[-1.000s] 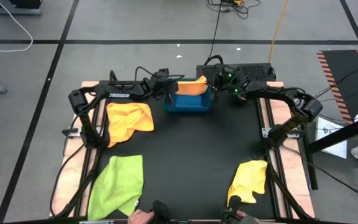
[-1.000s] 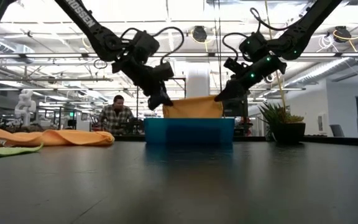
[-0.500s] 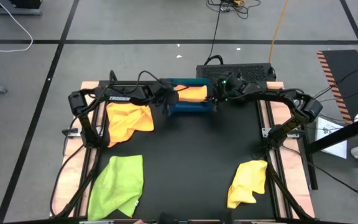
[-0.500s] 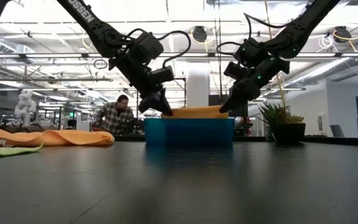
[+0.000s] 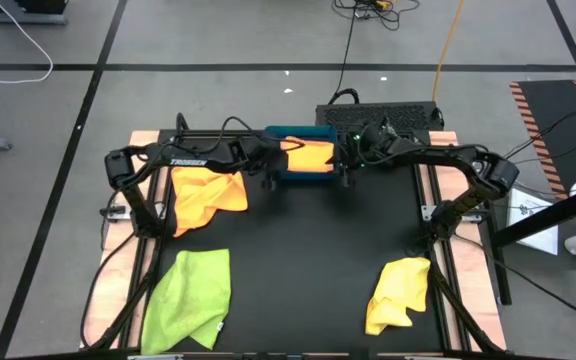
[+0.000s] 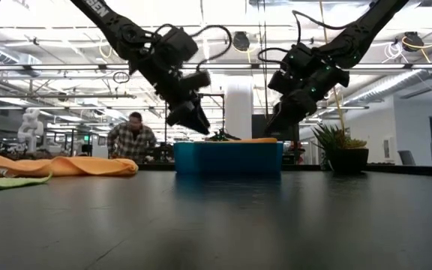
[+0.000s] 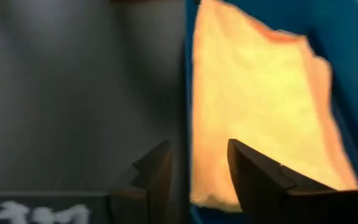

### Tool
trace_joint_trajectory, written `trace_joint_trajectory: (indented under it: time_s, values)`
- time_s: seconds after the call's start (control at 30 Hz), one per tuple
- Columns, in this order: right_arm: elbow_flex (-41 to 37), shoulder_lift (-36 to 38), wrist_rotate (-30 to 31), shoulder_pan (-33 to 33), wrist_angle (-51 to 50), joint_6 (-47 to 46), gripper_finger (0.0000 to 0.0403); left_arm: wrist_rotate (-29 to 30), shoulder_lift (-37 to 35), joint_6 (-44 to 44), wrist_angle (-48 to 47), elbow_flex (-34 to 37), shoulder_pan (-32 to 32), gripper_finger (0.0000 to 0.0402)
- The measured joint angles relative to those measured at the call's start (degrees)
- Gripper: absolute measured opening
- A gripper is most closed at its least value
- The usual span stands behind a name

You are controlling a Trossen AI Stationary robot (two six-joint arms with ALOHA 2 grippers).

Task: Fold microfiber towels
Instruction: Put the orange microfiber cloth into the dark blue bin, then fold the yellow microfiber cloth

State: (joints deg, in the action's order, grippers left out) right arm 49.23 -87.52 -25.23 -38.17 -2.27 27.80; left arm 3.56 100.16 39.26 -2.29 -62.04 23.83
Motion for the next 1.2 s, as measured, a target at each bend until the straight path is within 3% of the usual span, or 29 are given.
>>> trace_joint_trajectory:
  time_s: [0.13, 0.27, 0.77, 1.03, 1.2]
  values:
    - [0.0, 0.24, 2.42, 0.0, 4.65, -2.79, 0.0167, 0.03, -2.24, -4.99, 3.12, -0.08, 0.07, 0.0236]
    - [0.02, -0.59, 4.14, -0.02, 10.47, -5.6, 0.0158, -0.39, -2.73, -9.5, 5.82, -0.07, 1.21, 0.0243]
    - [0.11, -10.84, 4.26, 0.68, 11.52, -4.63, 0.0114, -1.15, 6.08, -12.59, 6.61, -0.04, 1.99, 0.0181]
    - [0.0, -9.1, 4.76, 0.66, 10.98, -4.51, 0.0114, -0.45, 7.38, -12.43, 6.85, -0.04, 2.58, 0.0167]
    - [0.0, -3.67, 4.83, 0.66, 9.61, -5.85, 0.0114, 2.44, 3.42, -12.44, 6.62, -0.04, 2.49, 0.0165]
